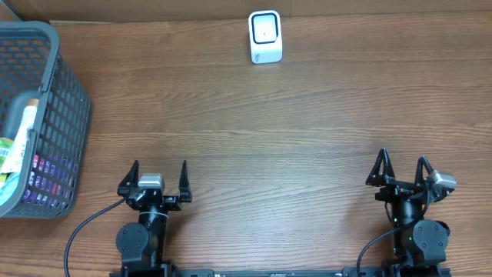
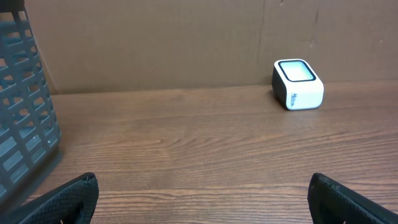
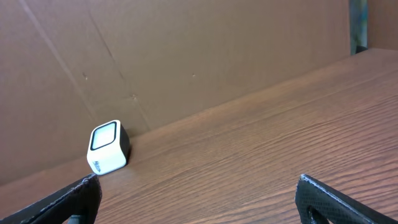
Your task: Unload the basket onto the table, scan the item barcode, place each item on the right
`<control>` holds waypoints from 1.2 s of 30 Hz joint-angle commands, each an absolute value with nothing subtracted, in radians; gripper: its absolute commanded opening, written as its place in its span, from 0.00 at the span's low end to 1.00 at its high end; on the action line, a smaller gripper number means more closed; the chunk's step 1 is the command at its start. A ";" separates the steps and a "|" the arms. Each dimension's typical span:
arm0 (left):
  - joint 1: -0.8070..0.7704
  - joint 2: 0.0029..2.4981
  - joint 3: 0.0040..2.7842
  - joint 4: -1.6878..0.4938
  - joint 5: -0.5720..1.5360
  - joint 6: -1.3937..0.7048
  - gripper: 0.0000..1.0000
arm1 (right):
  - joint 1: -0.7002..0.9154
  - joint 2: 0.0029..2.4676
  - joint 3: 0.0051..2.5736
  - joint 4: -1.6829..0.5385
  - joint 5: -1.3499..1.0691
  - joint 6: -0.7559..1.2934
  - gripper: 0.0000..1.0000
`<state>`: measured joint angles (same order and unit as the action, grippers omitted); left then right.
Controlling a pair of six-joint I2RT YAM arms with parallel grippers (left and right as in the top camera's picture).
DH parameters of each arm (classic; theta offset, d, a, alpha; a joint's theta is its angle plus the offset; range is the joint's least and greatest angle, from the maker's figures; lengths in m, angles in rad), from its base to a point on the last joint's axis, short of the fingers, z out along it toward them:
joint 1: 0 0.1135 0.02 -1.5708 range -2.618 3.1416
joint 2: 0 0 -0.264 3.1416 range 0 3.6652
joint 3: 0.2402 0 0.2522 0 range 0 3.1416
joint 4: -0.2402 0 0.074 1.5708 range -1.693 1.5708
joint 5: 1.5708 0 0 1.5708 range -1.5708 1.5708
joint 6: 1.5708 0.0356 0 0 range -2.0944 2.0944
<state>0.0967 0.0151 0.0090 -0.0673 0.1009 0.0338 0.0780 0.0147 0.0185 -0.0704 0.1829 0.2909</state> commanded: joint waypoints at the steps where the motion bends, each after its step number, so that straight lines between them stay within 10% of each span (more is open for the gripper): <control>1: 0.089 0.006 0.005 -0.070 0.094 0.049 1.00 | 0.072 0.003 0.008 -0.065 0.180 0.287 1.00; 36: 0.090 0.006 0.005 -0.076 0.018 0.097 1.00 | 0.072 0.003 0.008 -0.065 0.180 0.287 1.00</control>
